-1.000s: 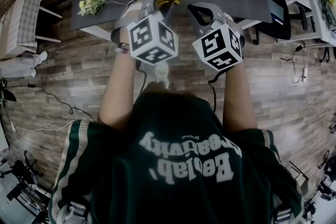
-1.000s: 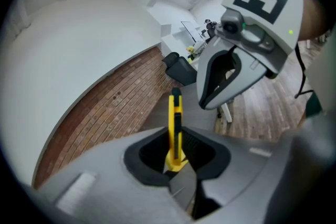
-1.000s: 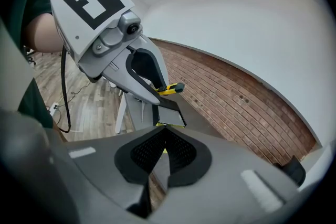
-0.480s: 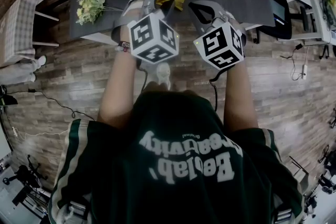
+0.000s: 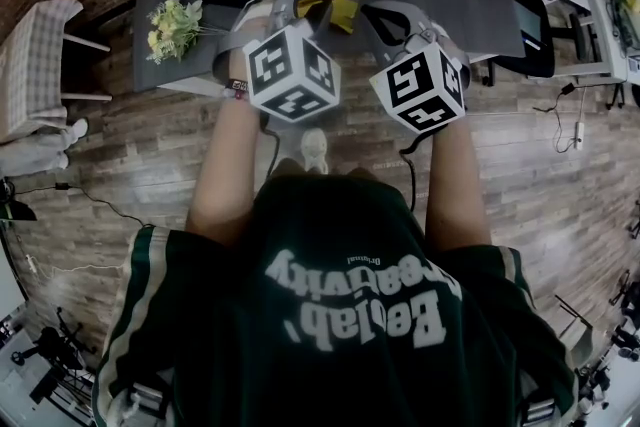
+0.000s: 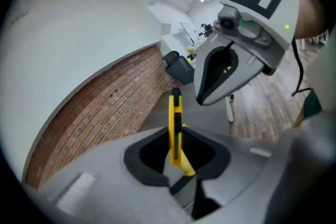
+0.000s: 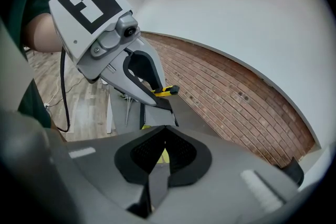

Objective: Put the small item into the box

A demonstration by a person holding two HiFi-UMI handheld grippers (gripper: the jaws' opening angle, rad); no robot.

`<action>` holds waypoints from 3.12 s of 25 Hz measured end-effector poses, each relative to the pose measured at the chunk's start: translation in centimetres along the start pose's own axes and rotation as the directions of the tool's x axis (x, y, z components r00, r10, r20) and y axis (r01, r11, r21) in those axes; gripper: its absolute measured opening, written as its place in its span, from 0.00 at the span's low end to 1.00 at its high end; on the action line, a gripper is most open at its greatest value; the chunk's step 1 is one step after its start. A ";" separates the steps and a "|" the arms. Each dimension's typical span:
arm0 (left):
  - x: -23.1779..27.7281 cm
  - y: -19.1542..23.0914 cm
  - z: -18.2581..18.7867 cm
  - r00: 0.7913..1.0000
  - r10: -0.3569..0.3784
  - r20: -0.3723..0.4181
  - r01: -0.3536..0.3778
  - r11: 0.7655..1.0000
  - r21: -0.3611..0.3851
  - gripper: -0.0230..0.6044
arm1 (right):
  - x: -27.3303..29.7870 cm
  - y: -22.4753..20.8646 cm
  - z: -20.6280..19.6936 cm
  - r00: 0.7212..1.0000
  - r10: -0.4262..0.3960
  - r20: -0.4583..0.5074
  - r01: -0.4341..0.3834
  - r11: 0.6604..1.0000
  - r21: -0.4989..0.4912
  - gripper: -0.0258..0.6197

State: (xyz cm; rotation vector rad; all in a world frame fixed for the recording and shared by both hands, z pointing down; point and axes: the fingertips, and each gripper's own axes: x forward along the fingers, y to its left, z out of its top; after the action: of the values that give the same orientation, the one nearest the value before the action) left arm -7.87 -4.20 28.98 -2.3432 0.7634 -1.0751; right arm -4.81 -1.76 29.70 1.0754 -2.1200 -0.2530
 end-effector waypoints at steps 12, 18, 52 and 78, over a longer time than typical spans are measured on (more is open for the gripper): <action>1.7 2.1 0.4 1.000 -0.005 0.029 0.004 1.000 0.024 0.15 | 1.3 -2.0 0.4 0.999 -0.036 -0.010 0.036 0.999 0.006 0.05; 2.5 2.8 0.4 0.999 -0.012 0.035 0.010 0.999 0.035 0.15 | 2.1 -2.9 0.3 0.999 -0.047 -0.015 0.047 0.999 0.012 0.05; 8.0 6.4 -1.6 0.998 0.029 -0.060 -0.032 0.998 -0.051 0.15 | 7.6 -6.8 -0.8 0.998 0.057 0.016 -0.057 0.998 -0.041 0.05; 14.9 10.4 -1.1 0.940 0.160 -0.302 -0.219 0.960 -0.173 0.15 | 14.0 -13.7 -2.1 0.930 0.330 0.163 -0.296 0.933 -0.204 0.05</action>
State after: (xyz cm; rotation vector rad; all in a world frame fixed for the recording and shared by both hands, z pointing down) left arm -3.70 -21.82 31.44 -2.2418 1.2353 -1.3176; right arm -0.23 -20.82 32.06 0.6151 -2.3559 -0.3959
